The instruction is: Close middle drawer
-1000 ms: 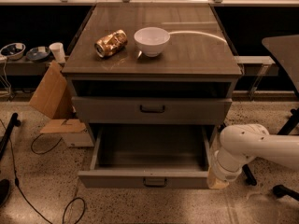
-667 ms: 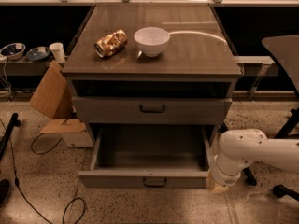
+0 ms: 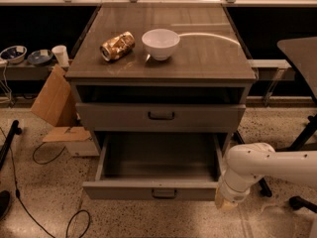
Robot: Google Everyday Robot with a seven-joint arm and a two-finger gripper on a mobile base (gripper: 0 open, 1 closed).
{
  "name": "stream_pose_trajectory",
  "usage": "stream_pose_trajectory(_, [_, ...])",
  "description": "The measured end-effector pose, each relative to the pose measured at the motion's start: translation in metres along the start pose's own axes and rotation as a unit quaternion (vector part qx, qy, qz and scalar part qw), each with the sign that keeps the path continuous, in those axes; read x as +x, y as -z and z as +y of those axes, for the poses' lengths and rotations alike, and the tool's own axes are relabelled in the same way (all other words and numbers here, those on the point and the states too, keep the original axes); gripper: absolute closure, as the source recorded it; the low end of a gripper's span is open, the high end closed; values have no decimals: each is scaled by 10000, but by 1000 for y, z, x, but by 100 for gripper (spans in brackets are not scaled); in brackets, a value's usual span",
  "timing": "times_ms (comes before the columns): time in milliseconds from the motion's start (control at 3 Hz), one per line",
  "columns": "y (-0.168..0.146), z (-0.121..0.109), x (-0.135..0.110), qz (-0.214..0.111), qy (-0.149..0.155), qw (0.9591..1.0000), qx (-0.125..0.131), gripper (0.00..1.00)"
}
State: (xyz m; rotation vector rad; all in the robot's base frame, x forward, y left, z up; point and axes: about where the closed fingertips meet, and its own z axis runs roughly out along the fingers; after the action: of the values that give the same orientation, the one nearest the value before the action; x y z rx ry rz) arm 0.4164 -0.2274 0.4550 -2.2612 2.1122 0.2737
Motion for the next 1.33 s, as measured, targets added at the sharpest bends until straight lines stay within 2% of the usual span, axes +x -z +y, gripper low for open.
stream_pose_trajectory(333, [-18,-1,-14,52,155,9998,-68,100])
stream_pose_trajectory(667, [-18,-1,-14,52,155,9998,-68,100])
stream_pose_trajectory(1000, [-28,-2,-13,-149,150,9997,-99,100])
stream_pose_trajectory(1333, [-37,-9,-9,-406,122,9991,-3,100])
